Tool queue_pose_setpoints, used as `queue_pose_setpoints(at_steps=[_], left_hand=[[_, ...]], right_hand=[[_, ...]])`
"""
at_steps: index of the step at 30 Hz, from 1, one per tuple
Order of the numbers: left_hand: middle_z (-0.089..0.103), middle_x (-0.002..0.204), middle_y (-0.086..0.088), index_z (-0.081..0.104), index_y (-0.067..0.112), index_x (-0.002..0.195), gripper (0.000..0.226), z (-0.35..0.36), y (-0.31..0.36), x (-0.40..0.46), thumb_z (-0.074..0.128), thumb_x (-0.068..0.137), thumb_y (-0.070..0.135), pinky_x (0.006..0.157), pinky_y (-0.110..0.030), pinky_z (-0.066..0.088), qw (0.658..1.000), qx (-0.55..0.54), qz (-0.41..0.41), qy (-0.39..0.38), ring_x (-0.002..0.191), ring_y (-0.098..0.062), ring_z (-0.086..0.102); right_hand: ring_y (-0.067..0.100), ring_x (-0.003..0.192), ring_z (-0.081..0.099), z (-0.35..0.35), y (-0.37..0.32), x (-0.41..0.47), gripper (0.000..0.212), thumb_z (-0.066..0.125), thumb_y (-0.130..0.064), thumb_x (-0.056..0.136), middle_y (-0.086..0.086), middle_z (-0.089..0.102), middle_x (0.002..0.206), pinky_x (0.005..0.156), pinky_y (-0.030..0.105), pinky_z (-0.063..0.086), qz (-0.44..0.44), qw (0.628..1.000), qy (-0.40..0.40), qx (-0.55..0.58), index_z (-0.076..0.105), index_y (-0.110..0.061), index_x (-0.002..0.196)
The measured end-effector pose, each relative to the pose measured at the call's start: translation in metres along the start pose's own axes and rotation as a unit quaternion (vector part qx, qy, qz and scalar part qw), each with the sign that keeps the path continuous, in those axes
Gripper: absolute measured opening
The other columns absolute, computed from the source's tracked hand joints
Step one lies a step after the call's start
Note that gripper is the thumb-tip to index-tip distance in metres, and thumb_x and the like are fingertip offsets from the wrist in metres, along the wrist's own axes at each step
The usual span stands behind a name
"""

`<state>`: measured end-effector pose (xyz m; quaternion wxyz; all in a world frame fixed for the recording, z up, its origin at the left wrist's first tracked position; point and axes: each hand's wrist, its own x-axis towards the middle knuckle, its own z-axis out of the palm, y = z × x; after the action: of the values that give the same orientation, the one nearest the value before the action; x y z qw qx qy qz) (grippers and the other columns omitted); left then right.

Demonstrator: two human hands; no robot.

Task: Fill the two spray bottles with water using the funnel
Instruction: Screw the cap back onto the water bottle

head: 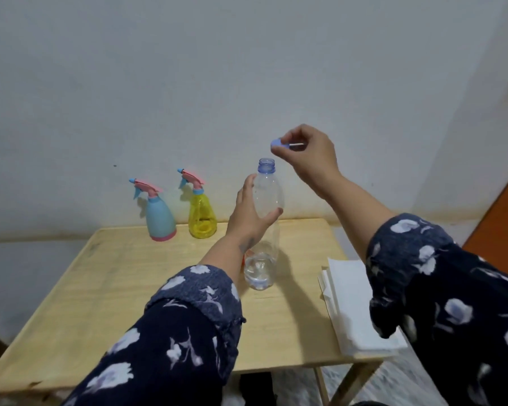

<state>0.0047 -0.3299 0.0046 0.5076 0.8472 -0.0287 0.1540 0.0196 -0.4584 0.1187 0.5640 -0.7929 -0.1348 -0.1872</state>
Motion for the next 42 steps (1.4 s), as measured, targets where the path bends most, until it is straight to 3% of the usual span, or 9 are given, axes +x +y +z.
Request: queue_pose_setpoints(at_steps=[8,12,16,20,23,29,35,40,42], left_hand=[[0.025,0.154,0.001,0.011,0.036,0.150,0.090,0.000,-0.002,0.000,0.073,0.085,0.031,0.103,-0.032,0.034,1.000,-0.004,-0.006,-0.001,0.135,-0.022,0.037],[0.026,0.154,0.002,0.011,0.038,0.150,0.089,-0.001,-0.002,-0.001,0.072,0.085,0.032,0.103,-0.034,0.036,1.000,-0.006,-0.006,0.000,0.135,-0.023,0.038],[0.027,0.153,0.001,0.013,0.038,0.149,0.088,-0.002,0.000,-0.002,0.072,0.084,0.031,0.101,-0.036,0.039,1.000,-0.001,-0.006,0.001,0.133,-0.026,0.040],[0.027,0.154,0.003,0.012,0.039,0.149,0.089,-0.001,0.001,-0.003,0.072,0.084,0.033,0.101,-0.036,0.040,1.000,0.004,-0.006,-0.001,0.133,-0.024,0.042],[0.024,0.155,0.006,0.010,0.037,0.151,0.090,0.000,0.002,-0.005,0.071,0.085,0.034,0.096,-0.031,0.038,1.000,0.007,-0.008,-0.006,0.134,-0.022,0.041],[0.027,0.154,0.005,0.014,0.038,0.150,0.089,-0.003,-0.001,-0.004,0.073,0.083,0.034,0.101,-0.034,0.040,1.000,-0.006,-0.011,0.004,0.132,-0.021,0.042],[0.026,0.155,0.008,0.013,0.037,0.151,0.089,-0.002,0.000,-0.005,0.072,0.084,0.035,0.094,-0.026,0.035,1.000,0.002,-0.004,0.005,0.136,-0.016,0.038],[0.026,0.155,0.008,0.014,0.038,0.150,0.089,-0.003,-0.002,-0.005,0.073,0.083,0.036,0.100,-0.031,0.039,1.000,-0.006,-0.002,0.000,0.137,-0.016,0.037],[0.026,0.155,0.008,0.013,0.038,0.151,0.089,-0.003,0.000,-0.005,0.072,0.084,0.036,0.099,-0.032,0.039,1.000,0.000,-0.006,-0.002,0.137,-0.017,0.037]], right_hand=[[0.011,0.101,0.064,0.012,0.010,0.004,0.026,0.067,-0.018,0.087,-0.002,0.069,0.114,0.089,0.021,0.047,0.006,0.990,-0.124,-0.071,0.070,-0.019,0.113],[0.012,0.103,0.063,0.011,0.007,0.004,0.028,0.063,-0.019,0.090,-0.003,0.067,0.120,0.085,0.020,0.042,-0.013,0.981,-0.163,-0.108,0.068,-0.023,0.117],[0.018,0.121,0.055,0.005,-0.003,0.016,0.035,0.054,-0.019,0.096,-0.001,0.058,0.134,0.092,0.024,0.037,-0.049,0.930,-0.249,-0.267,0.059,-0.028,0.129],[0.017,0.096,0.061,0.007,-0.008,0.023,0.031,0.070,-0.036,0.083,0.000,0.068,0.100,0.077,0.025,0.043,-0.061,0.919,-0.207,-0.329,0.069,-0.019,0.109],[0.016,0.080,0.054,0.015,0.008,0.016,0.047,0.074,-0.055,0.073,-0.003,0.059,0.080,0.065,0.027,0.042,-0.037,0.950,-0.111,-0.288,0.062,-0.015,0.094],[0.011,0.119,0.052,0.023,0.025,0.001,0.048,0.060,-0.032,0.093,0.001,0.058,0.128,0.096,0.026,0.039,0.093,0.979,-0.179,0.044,0.049,-0.016,0.137],[0.014,0.093,0.063,0.030,0.029,-0.002,0.036,0.076,-0.026,0.080,0.007,0.068,0.104,0.081,0.024,0.047,0.103,0.988,-0.075,0.089,0.059,-0.013,0.109],[0.015,0.117,0.056,0.028,0.035,-0.001,0.048,0.063,-0.033,0.091,0.003,0.064,0.124,0.102,0.028,0.040,0.104,0.979,-0.162,0.075,0.047,-0.019,0.134],[0.016,0.114,0.058,0.028,0.034,0.000,0.035,0.060,-0.031,0.093,0.003,0.066,0.119,0.094,0.023,0.044,0.075,0.984,-0.159,0.041,0.059,-0.017,0.125]])
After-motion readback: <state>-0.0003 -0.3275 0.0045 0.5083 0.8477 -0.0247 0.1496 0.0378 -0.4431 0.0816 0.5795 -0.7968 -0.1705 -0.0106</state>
